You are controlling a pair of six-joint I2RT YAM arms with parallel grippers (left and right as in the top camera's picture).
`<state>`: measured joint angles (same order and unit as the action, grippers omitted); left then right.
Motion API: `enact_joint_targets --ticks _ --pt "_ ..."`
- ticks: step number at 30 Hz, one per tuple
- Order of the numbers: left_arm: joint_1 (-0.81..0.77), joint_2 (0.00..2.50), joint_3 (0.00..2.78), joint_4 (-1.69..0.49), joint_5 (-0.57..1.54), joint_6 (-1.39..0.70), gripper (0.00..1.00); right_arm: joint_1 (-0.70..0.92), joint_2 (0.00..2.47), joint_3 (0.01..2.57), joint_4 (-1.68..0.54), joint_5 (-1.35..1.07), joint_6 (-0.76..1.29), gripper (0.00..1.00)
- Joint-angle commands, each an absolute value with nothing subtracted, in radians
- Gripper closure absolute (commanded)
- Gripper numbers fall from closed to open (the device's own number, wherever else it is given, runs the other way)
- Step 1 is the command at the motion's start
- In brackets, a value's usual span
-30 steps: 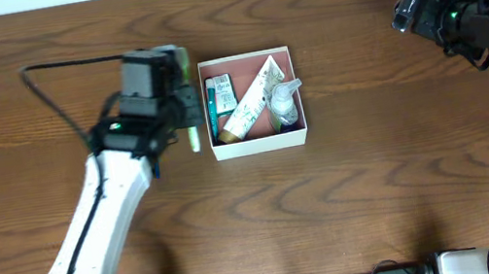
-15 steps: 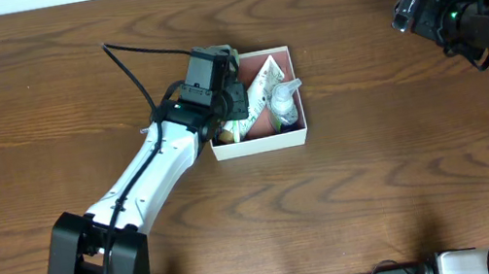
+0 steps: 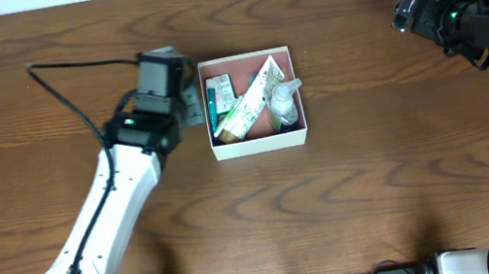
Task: Pack container
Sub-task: 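Move the left gripper to the blue razor and grasp it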
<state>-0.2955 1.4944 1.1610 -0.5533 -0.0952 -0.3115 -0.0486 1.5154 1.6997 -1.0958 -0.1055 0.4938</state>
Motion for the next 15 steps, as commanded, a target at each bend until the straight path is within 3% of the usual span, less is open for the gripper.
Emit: enact_joint_targets --ticks 1,6,15 --pt "-0.213 1.554 1.120 -0.566 -0.145 -0.317 0.52 -0.053 1.519 1.705 -1.097 -0.112 0.500 0.01" --pt "-0.131 1.691 1.097 -0.569 -0.013 -0.319 0.50 -0.053 1.519 1.705 -1.097 -0.112 0.500 0.01" --pt "-0.118 1.855 1.097 -0.550 -0.014 -0.311 0.50 -0.053 1.519 1.705 -1.097 -0.113 0.500 0.01"
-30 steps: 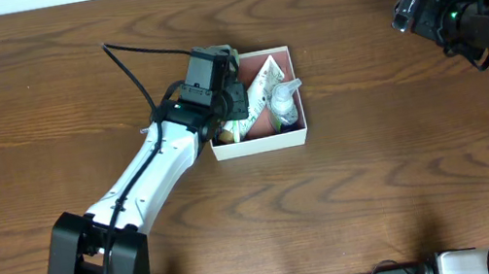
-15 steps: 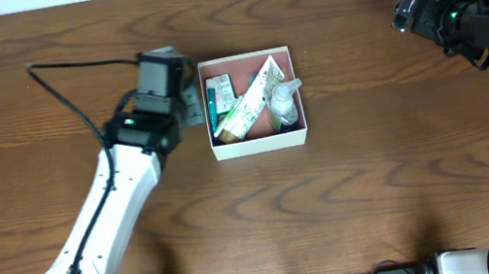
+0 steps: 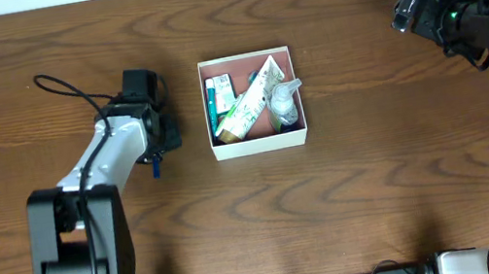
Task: Pack container
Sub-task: 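Move the left gripper to the blue razor and grasp it, then lift the razor and lower it into the box, then release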
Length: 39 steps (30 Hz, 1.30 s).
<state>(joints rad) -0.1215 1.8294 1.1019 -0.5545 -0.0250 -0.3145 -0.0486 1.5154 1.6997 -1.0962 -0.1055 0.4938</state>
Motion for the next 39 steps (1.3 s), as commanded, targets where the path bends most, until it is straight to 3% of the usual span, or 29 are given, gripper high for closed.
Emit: enact_joint_targets --ticks 1,10,14,21,28,39 --pt "-0.118 1.863 1.097 -0.546 -0.026 -0.312 0.50 -0.053 1.519 1.705 -1.097 -0.112 0.500 0.01" --pt "-0.116 1.876 1.095 -0.534 -0.124 -0.281 0.50 -0.053 1.519 1.705 -1.097 -0.113 0.500 0.01" --pt "-0.116 1.876 1.085 -0.530 -0.123 -0.282 0.61 -0.053 1.519 1.705 -1.097 -0.112 0.500 0.01" --pt "-0.116 1.880 1.037 -0.500 -0.113 -0.282 0.63 -0.053 1.519 1.705 -1.097 -0.112 0.500 0.01" --pt "-0.116 1.882 1.037 -0.496 -0.113 -0.263 0.93 -0.053 1.519 1.705 -1.097 -0.112 0.500 0.01" --pt "-0.120 1.785 1.141 -0.608 -0.105 -0.196 0.94 -0.053 1.519 1.705 -1.097 -0.113 0.500 0.01"
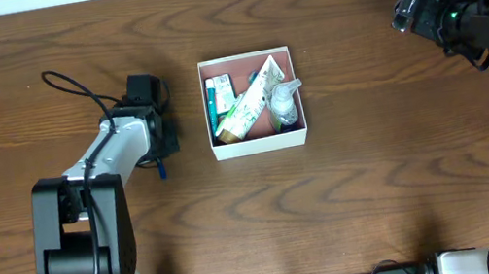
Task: Pack container
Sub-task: 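Lift the razor and lower it into the box, then release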
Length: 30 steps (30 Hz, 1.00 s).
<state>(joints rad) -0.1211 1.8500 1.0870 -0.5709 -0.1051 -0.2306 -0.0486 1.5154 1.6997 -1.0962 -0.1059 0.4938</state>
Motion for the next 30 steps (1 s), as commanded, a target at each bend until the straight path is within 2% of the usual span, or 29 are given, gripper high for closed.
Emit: enact_joint_targets --ticks 1,7,12,20,26,27,28,30 --pt "-0.123 1.760 1.161 -0.630 -0.089 -0.196 0.94 -0.053 1.519 1.705 -1.097 -0.112 0.500 0.01" --pt "-0.181 1.582 1.220 -0.650 0.105 -0.217 0.94 -0.053 1.519 1.705 -1.097 -0.112 0.500 0.01" --pt "-0.284 1.511 1.220 -0.611 0.113 -0.223 0.94 -0.053 1.519 1.705 -1.097 -0.113 0.500 0.01" --pt "-0.388 1.626 1.200 -0.460 0.113 -0.223 0.94 -0.053 1.519 1.705 -1.097 -0.113 0.500 0.01" --pt "-0.395 1.748 1.200 -0.315 0.113 -0.222 0.93 -0.053 1.519 1.705 -1.097 -0.112 0.500 0.01" --pt "-0.395 1.753 1.200 -0.306 0.113 -0.222 0.89 -0.053 1.519 1.705 -1.097 -0.113 0.500 0.01" --pt "-0.395 1.753 1.201 -0.302 0.113 -0.223 0.77 -0.053 1.519 1.705 -1.097 -0.112 0.500 0.01" --pt "-0.395 1.738 1.211 -0.310 0.113 -0.238 0.41 -0.053 1.519 1.705 -1.097 -0.113 0.500 0.01"
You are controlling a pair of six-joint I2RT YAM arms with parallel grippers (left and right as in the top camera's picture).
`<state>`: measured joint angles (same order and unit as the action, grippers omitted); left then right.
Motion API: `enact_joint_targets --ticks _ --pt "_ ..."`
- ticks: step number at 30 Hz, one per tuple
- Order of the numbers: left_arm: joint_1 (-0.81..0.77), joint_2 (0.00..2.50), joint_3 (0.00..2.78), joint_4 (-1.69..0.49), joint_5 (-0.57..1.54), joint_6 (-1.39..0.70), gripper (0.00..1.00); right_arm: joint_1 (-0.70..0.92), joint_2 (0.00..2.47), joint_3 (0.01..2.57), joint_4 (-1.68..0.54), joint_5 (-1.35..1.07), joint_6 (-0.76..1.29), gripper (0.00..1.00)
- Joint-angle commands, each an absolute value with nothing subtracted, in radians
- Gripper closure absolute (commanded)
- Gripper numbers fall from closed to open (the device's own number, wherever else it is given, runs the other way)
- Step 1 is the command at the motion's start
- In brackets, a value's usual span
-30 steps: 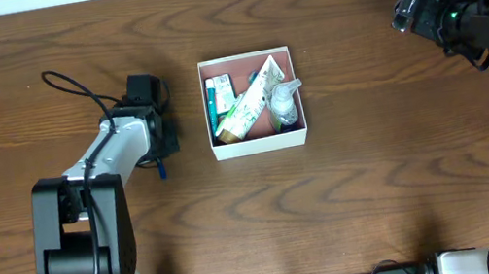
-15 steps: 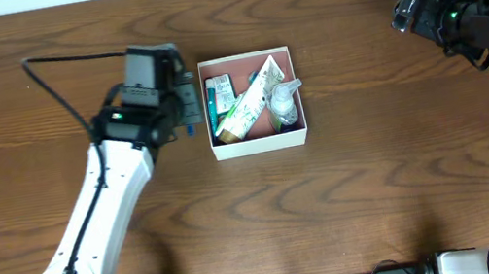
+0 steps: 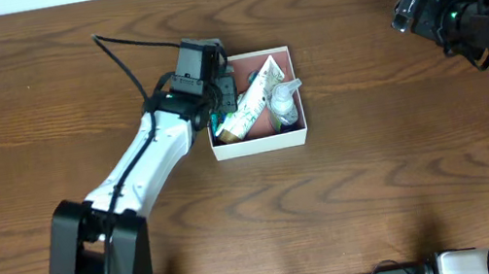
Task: Pack container
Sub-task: 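Lift the razor and lower it into the box, then release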
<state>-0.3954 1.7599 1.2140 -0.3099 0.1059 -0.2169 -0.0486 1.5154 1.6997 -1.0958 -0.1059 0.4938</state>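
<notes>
The white box with a pink floor (image 3: pixel 292 137) stands mid-table. In it lie a green-and-white tube (image 3: pixel 253 94), a small clear bottle (image 3: pixel 282 101) and a green-edged packet at the left wall. My left gripper (image 3: pixel 223 89) hangs over the box's left part. Its wrist covers the fingers, so neither their state nor anything between them can be made out. My right gripper (image 3: pixel 405 11) is raised at the far right, well away from the box. Its fingers are too small to read.
A black cable (image 3: pixel 124 58) loops from the left arm over the table behind it. The right arm's white link runs down the right edge. The dark wooden table (image 3: pixel 380 184) spreads around the box.
My left gripper was on the table left of the box, with a small blue thing showing just below it. Now it is over the box's left part, and the blue thing is gone from the table.
At first my left gripper was at the box's left wall. At the following two moments it was down on the table further left, beside a small blue thing. Now it is over the box. The right arm has stayed still throughout.
</notes>
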Motion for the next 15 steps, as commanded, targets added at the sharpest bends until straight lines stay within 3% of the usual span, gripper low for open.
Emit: enact_joint_targets --ticks 1,8,15 --pt "-0.395 1.723 1.216 -0.316 0.113 -0.247 0.29 -0.053 1.519 1.705 -1.097 -0.112 0.500 0.01" --pt "-0.375 1.514 1.227 -0.350 0.062 -0.249 0.05 -0.053 1.519 1.705 -1.097 -0.112 0.500 0.01" --pt "-0.329 1.277 1.227 -0.433 -0.073 -0.248 0.02 -0.052 1.519 1.705 -1.097 -0.113 0.500 0.01"
